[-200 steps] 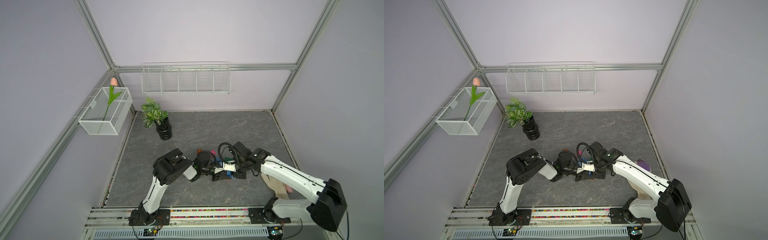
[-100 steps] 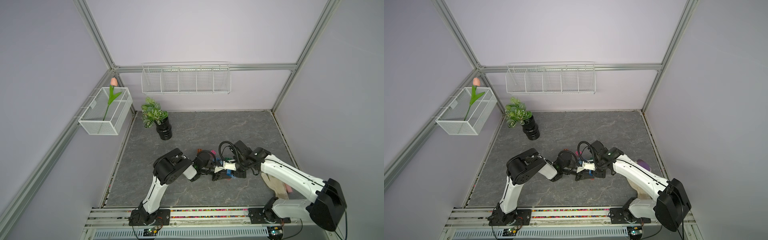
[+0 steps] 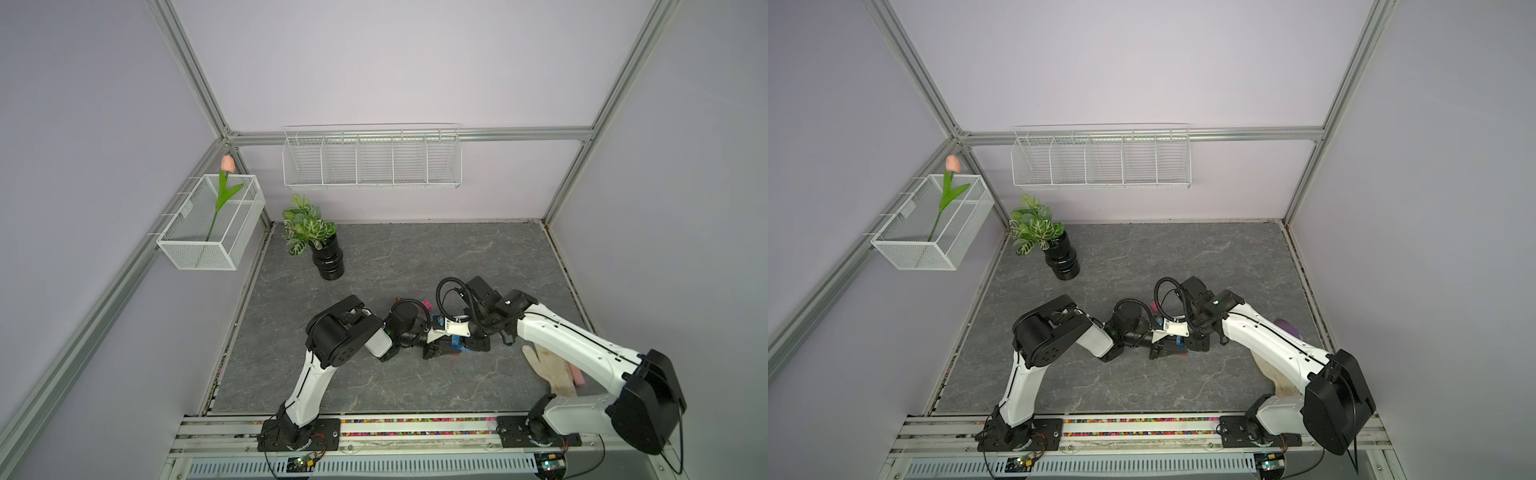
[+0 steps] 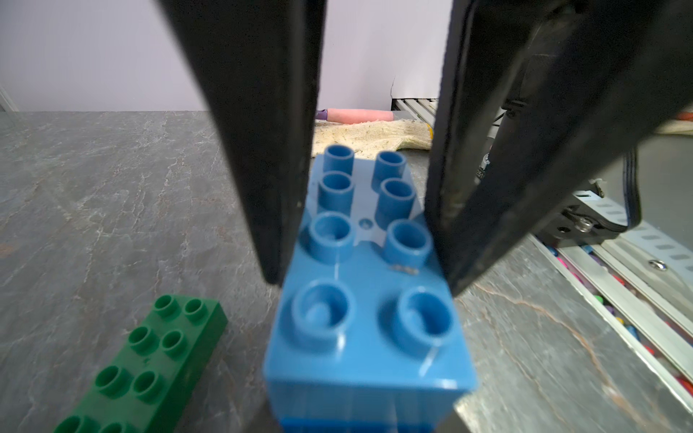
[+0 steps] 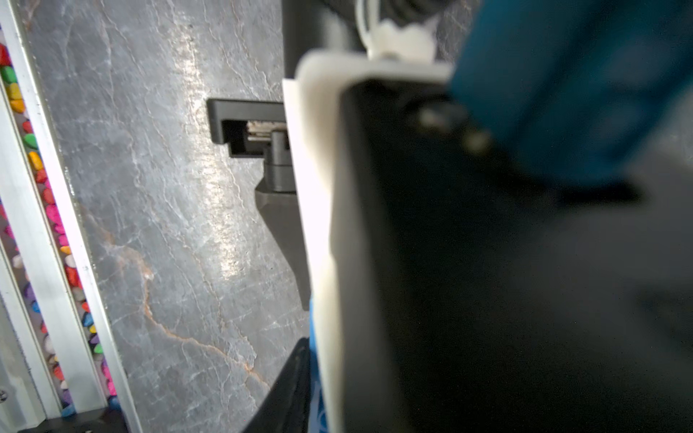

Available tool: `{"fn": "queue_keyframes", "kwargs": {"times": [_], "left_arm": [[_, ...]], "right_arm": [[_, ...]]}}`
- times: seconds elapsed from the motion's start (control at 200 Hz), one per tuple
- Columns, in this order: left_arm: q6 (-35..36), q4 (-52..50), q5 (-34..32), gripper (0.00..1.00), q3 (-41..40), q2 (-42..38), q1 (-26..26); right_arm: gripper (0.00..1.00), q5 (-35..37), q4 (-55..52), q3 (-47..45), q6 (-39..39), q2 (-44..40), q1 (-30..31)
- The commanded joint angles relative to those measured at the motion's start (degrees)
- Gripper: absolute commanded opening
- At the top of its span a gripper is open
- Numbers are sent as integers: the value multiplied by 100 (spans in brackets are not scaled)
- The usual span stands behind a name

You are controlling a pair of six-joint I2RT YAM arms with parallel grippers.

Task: Assemble the letter p with lego
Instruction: Assemble the lego brick with the lego brick.

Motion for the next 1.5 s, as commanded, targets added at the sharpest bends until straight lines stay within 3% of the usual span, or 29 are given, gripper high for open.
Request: {"fn": "queue_keyframes", "kwargs": {"times": [0.0, 0.545, 1.035, 1.11, 1.255, 1.494], "left_arm": [[359, -1426, -473, 0, -371, 566, -38], [386, -1469, -476, 0, -356, 605, -29], [401, -1576, -466, 0, -317, 602, -30], [416, -1584, -467, 0, -320, 598, -33], [433, -1587, -483, 0, -330, 569, -32], [496, -1669, -533, 0, -336, 512, -30]], "right_arm": [[21, 719, -415, -679, 335, 961, -182], [20, 372, -480, -741, 178, 1874, -297], [22, 214, -610, -673, 163, 2042, -333], [28, 224, -579, -656, 184, 1985, -341], [53, 134, -449, -574, 260, 1601, -371], [67, -215, -2, -566, 218, 212, -477]]}}
